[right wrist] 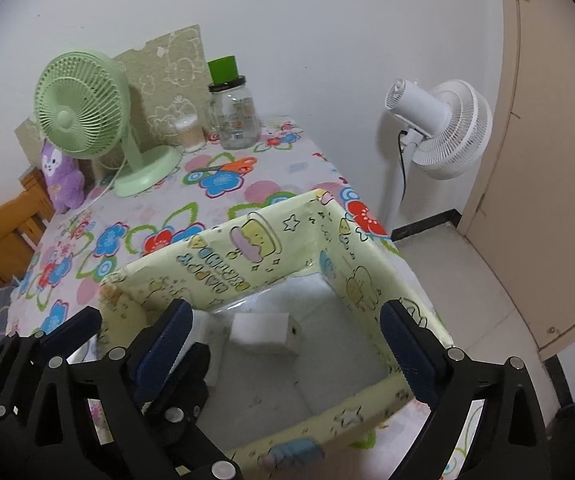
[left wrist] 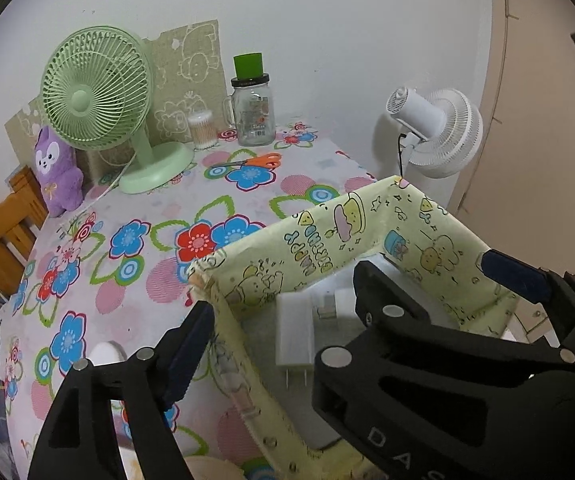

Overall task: Organize rigid objects
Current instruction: 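Open both grippers to release the chargers into the basket, then lift both grippers up and out of the basket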

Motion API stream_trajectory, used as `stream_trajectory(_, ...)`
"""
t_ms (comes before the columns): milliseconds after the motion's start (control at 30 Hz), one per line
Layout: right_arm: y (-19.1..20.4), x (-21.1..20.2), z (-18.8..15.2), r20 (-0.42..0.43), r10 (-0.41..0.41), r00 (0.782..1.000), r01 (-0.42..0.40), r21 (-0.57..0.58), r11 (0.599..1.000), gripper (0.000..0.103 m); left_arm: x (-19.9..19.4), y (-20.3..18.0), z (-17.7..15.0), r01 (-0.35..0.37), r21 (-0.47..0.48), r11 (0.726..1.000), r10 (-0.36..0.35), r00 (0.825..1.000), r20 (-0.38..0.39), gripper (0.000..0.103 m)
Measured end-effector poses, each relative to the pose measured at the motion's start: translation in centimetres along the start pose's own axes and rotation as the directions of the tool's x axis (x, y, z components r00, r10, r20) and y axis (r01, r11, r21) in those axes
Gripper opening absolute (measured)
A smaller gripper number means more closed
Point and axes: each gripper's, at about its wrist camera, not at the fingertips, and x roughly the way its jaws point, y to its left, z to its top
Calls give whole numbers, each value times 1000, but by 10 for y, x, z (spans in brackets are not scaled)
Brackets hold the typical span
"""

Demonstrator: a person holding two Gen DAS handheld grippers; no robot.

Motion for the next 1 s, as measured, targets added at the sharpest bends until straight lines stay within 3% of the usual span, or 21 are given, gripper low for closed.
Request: stream_trajectory(1000, 47, -64, -36, 108, -21, 994, 28, -69, 997, 98, -61, 34, -42, -42, 2, 999, 42, 996, 81, 91)
